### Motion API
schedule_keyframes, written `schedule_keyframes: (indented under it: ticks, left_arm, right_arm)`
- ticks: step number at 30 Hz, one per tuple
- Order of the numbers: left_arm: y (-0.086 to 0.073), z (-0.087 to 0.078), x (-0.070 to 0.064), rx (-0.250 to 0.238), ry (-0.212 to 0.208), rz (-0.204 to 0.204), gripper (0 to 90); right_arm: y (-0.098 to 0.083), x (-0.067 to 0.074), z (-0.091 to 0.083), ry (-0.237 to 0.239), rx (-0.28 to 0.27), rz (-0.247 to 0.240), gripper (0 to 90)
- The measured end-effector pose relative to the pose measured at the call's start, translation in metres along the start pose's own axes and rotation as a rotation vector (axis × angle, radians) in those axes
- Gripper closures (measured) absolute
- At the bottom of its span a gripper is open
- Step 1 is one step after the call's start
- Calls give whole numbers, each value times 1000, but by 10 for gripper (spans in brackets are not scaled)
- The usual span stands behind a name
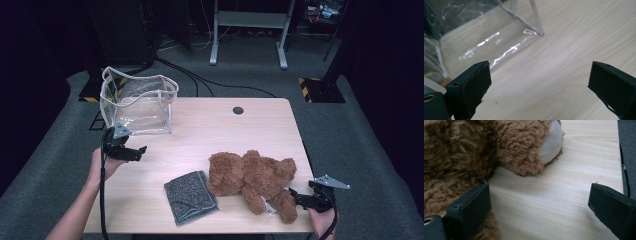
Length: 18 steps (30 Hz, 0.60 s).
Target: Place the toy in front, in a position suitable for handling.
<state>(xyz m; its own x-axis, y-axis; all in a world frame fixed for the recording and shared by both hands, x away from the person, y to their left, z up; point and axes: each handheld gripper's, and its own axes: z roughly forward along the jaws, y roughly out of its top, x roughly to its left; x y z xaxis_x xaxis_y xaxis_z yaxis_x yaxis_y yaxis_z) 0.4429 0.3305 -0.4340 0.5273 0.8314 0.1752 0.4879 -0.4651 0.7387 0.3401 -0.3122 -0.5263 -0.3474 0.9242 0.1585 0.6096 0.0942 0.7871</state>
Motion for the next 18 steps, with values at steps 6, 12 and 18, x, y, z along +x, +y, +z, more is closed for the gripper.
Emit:
schedule_keyframes:
  ticks: [6,12,18]
  left_arm:
    - [-30,12,-13,43,-20,-40,36]
    - [-58,22,-26,67,-11,-101,27]
    - [-79,28,-36,118,9,-117,10]
  right_arm:
    - [0,0,0,-2,4,3,38]
    - [1,0,1,-1,10,10,34]
    - [2,0,1,6,29,16,19]
